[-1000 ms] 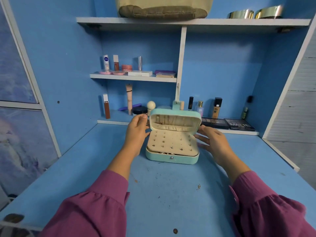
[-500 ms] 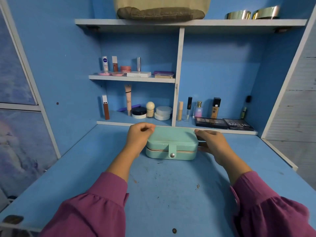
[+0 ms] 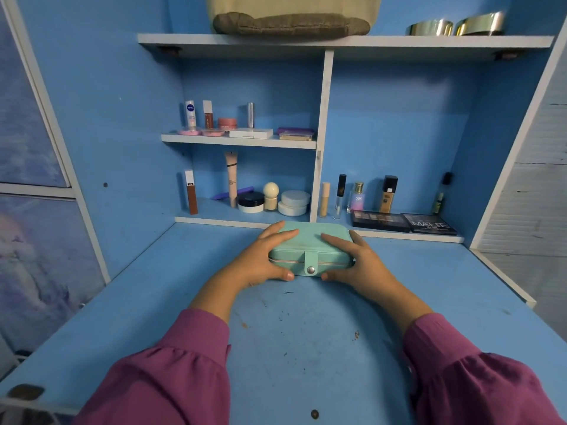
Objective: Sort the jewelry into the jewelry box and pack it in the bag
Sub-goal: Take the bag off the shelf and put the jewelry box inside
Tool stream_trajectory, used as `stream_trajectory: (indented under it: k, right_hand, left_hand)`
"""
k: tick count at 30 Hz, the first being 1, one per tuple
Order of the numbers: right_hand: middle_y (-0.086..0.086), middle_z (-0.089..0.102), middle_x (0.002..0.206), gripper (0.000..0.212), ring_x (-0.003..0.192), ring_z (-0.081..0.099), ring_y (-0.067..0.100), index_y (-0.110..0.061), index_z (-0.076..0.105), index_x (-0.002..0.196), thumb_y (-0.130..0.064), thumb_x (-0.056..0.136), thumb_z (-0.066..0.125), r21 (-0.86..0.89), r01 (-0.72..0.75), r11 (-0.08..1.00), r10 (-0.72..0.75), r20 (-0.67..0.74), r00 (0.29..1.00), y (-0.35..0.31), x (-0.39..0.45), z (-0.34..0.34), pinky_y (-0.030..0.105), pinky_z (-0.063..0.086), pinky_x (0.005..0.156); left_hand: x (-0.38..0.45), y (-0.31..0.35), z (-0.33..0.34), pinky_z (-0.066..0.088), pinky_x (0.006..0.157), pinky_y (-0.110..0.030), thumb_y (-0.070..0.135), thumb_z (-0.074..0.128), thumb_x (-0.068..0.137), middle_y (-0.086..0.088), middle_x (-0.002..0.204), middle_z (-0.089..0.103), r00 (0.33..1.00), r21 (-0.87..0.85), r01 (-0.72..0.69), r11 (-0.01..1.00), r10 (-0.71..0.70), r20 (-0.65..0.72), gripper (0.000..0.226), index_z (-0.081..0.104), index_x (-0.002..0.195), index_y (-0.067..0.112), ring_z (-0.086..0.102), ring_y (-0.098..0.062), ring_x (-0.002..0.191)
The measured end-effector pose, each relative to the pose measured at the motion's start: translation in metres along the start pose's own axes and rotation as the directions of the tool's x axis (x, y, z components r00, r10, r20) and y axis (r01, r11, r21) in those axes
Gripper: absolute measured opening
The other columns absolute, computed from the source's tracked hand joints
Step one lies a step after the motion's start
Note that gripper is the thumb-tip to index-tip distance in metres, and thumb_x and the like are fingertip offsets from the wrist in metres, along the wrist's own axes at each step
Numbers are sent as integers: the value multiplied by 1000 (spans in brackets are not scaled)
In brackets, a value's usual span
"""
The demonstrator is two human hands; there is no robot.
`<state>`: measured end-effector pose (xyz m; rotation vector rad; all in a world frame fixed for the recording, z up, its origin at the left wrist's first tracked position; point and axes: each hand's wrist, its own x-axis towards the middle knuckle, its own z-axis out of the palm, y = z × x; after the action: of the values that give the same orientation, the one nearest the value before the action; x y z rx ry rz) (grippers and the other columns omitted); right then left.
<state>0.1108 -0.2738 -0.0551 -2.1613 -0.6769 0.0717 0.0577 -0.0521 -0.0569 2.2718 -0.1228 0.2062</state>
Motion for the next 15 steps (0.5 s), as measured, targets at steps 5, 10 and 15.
stream_trajectory:
  k: [5,10,15]
  right_hand:
    - [4,15,158,71,144,20,15,-52,51,126,-27,68,84,-51,10,999,-15,-93,996,1,1,4,27,22,112]
    - [5,16,158,66,143,23,16,-47,56,123,-25,67,85,-33,-1,999,-2,-100,995,-2,-2,3,25,21,111]
    - [8,17,157,66,145,20,17,-44,55,126,-21,70,82,-38,22,999,-25,-84,996,0,-4,3,29,23,115]
  left_hand:
    - [-1,-4,3,20,108,-18,9,80,72,20,155,12,999,7,-16,1000,17,-41,83,42,138,42,16,5,136]
    - [-3,-7,3,17,112,-18,13,81,72,21,156,14,996,42,-37,998,40,-78,78,45,130,51,16,0,141]
    - [-6,-4,4,17,113,-20,14,80,73,17,157,11,995,86,-21,996,29,-93,77,45,131,50,16,-4,143]
